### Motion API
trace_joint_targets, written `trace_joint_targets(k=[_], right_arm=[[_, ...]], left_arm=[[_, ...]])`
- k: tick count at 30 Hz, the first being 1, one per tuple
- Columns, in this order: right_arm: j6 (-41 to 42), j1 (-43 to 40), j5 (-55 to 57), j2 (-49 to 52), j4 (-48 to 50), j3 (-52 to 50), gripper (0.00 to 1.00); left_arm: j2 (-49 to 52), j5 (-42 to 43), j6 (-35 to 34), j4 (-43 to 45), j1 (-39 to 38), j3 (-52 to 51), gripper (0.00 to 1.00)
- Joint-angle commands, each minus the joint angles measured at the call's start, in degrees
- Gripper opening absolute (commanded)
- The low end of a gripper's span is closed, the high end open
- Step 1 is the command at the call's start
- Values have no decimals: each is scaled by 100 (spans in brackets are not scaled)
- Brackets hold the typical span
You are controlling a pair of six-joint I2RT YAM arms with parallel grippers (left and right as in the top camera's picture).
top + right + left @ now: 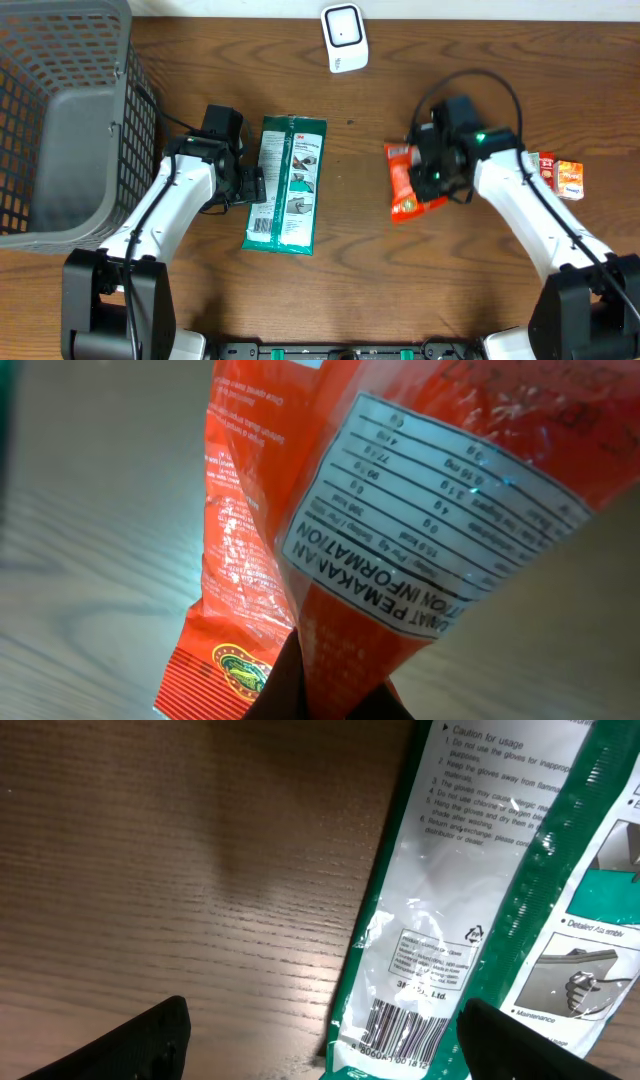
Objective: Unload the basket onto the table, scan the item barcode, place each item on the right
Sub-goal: 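Carry the red snack bag up to the white barcode scanner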
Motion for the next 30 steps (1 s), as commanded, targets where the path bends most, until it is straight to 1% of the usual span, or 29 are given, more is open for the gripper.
trace_joint_targets(k=[1, 6, 9, 12, 16, 18, 20, 23, 27, 30], right_arm=[[-380, -4, 90, -13, -212, 557, 1], [-570, 4, 857, -13, -581, 1351, 1], [-610, 26, 1226, 2, -859, 2083, 1], [-671, 24, 1226, 138, -1250, 2981, 1], [-1034, 31, 1241, 767, -2057, 4544, 1], [-1113, 61, 1427, 1178, -2409, 5246, 1], [-1222, 133, 1707, 1532, -2522, 5733, 1], [-1786, 350, 2214, 2020, -2249, 6089, 1], [-2889, 686, 3025, 2566, -1436, 6083, 1], [-3668, 905, 4028, 3056, -708, 6083, 1]], left_arm=[[-7, -48, -17, -15, 2, 24, 86], [-7, -48, -17, -17, 2, 24, 86], [-7, -48, -17, -17, 2, 24, 86], [-7, -48, -15, -17, 2, 24, 87], [-7, -48, -15, -17, 2, 24, 86], [-7, -48, -17, -17, 2, 24, 86], [-7, -48, -17, -17, 2, 24, 87], [-7, -48, -17, -17, 2, 24, 86], [-7, -48, -17, -17, 2, 24, 86], [-7, -48, -17, -17, 2, 24, 87]])
